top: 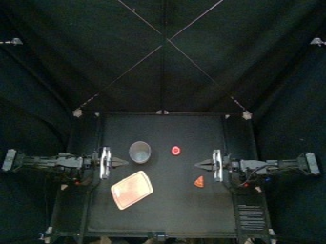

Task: Pick the donut then place it on the pink plate
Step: Pick the donut

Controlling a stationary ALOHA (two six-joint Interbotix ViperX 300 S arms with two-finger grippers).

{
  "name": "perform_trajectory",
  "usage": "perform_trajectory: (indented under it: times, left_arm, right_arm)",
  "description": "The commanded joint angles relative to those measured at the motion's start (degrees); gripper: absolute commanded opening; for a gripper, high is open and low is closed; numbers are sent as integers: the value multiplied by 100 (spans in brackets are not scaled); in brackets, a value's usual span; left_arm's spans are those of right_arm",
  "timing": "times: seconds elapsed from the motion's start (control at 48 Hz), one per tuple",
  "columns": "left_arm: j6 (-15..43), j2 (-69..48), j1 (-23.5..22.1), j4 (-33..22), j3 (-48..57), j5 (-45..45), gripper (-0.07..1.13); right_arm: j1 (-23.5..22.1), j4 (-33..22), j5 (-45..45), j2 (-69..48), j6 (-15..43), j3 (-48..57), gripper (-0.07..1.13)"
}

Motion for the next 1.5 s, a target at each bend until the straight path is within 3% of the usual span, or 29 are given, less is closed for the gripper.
perform_trajectory:
  times: [0.021,0.271,0.396,0.521,0.688,0.812,1.5]
  left_arm:
    - [9,79,53,9,-316,18,3]
    - [18,79,141,0,-272,-9,2]
    - [9,88,176,0,-220,-9,2]
    - [18,88,176,0,-202,-18,2]
    - [18,97,185,0,-185,-18,2]
    - [18,123,185,0,-167,-9,2]
    - [18,123,237,0,79,-44,2]
  right_arm:
    - [-255,9,-18,176,35,-149,6]
    - [-1134,-9,-18,1028,26,-413,8]
    - [-1529,18,-44,1564,35,-422,17]
    - [-1819,62,-97,2145,44,-439,42]
    - [-1925,229,-492,2795,35,-519,87]
    - [-2004,290,-721,3190,35,-624,108]
    - [-2549,721,-237,5326,35,-1521,106]
